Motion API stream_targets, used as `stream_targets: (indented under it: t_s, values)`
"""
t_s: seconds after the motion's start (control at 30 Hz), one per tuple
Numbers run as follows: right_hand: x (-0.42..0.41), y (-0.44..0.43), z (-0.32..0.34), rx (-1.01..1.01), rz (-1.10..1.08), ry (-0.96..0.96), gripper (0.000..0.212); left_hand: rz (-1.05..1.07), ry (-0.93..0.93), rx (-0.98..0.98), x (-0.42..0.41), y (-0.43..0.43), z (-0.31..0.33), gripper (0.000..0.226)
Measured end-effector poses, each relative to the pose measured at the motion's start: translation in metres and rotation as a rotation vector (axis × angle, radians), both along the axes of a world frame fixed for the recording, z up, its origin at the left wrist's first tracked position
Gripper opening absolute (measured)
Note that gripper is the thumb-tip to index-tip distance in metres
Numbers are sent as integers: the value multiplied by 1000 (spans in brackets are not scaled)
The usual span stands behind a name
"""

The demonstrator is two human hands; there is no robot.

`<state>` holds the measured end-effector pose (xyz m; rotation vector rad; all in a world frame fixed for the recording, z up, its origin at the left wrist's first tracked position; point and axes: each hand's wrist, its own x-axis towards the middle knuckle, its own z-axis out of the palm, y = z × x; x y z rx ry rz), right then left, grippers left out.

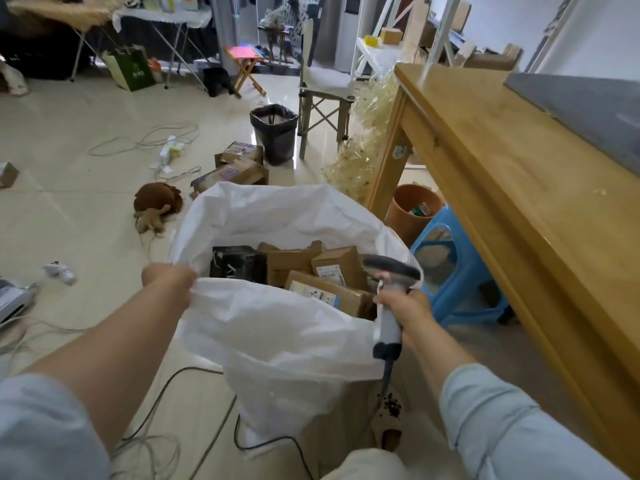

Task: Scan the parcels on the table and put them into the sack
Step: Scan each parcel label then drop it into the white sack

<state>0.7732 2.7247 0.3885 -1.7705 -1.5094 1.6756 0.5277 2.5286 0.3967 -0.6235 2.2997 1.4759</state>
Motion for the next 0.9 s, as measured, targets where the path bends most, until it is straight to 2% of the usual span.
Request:
stream_targets:
  t_s: [0.17,0.37,0.47,0.57,0.67,0.73,0.9]
  values:
    - [9,-18,-1,-16,-1,34,33,-171,32,-101,8,-5,17,51]
    - [24,-38,21,42,-18,62,28,-363,240,-420,39,2,42,47]
    - [34,-55,33,-54,18,136,18,-488,315,-341,69,8,51,50]
    - [45,-74,50,-142,57,171,18,-591,293,-134,99,5,56,45]
    - [56,-85,69,-251,98,231,33,-661,258,20,126,-1,70,18]
    - [63,-92,86,-363,88,302,38,-734,256,60,141,-6,83,12]
    - [75,-111,140,-517,85,562,40,-899,301,68,172,-21,125,18]
